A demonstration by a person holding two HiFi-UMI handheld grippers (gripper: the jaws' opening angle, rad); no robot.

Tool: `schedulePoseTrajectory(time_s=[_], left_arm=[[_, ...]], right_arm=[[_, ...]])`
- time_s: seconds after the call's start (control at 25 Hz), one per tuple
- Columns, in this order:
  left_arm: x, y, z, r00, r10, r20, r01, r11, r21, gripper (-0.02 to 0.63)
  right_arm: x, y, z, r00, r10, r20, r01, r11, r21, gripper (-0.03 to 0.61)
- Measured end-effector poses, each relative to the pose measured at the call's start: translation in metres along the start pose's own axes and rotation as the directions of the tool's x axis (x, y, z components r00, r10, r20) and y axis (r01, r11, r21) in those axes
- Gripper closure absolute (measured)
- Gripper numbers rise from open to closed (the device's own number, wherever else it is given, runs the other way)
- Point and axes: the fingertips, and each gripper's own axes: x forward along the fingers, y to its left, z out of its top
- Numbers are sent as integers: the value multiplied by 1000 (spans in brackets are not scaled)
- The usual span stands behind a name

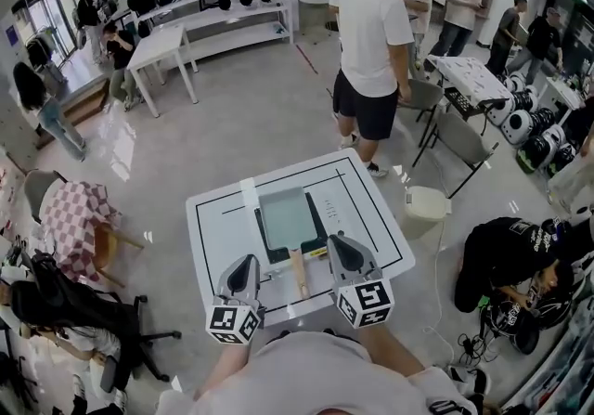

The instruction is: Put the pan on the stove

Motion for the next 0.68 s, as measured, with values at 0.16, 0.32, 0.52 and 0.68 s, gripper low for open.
schedulePoseTrajectory(time_s=[0.16,0.32,0.52,0.68], left_arm=[[-5,-5,-2,1000,-8,1,8,1000,-3,603],[-9,-8,0,1000,-9,4,9,1000,-2,603],[-10,-8,-1,1000,-9,2,9,1000,-2,603],[-11,-10,-3,1000,-9,-5,9,1000,2,603]], right_arm=[[-5,1,-9,1000,0,-12,1,1000,15,571],[-9,3,-7,1000,8,-10,-8,1000,16,571],[-7,6,-6,1000,23,0,-23,999,26,571],[-9,6,-7,1000,26,4,-26,999,22,571]])
